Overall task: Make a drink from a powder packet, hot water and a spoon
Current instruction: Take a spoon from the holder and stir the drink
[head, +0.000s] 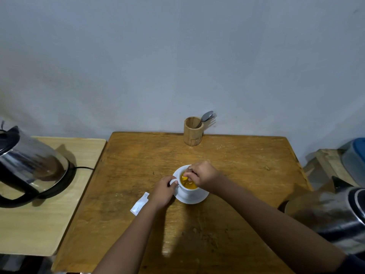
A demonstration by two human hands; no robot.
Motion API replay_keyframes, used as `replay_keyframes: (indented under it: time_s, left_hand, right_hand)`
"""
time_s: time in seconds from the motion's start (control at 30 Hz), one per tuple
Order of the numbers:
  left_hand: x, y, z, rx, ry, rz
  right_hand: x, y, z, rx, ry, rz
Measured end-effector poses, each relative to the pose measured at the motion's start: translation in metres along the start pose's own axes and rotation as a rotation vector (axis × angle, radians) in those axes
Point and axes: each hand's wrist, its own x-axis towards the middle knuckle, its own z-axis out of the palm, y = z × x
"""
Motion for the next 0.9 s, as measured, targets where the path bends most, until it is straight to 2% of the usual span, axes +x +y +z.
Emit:
replay_keyframes:
  time_s: [0.1,0.57,0.73,0.9]
  left_hand:
    - [0.001,0.0,0.001,0.011,0.003,0.004]
    - [-0.001,-0.001,0.003,0.047,0.01,0.027]
    - [-0.001,-0.002,0.002,0.047,0.006,0.032]
    - [-0.003,0.003,0.002,0.033,-0.011,-0.004]
  right_hand:
    - [-0.008,0.002,-0.003,-0.022,-0.033,0.001]
    - [0.01,0.003,-0.005,0.067,0.058,0.061]
    - [0.003,-0.002,-0.003,0.084,0.001,0.022]
    - [-0.003,0.008,-0.009,0.079,-0.083,0.072]
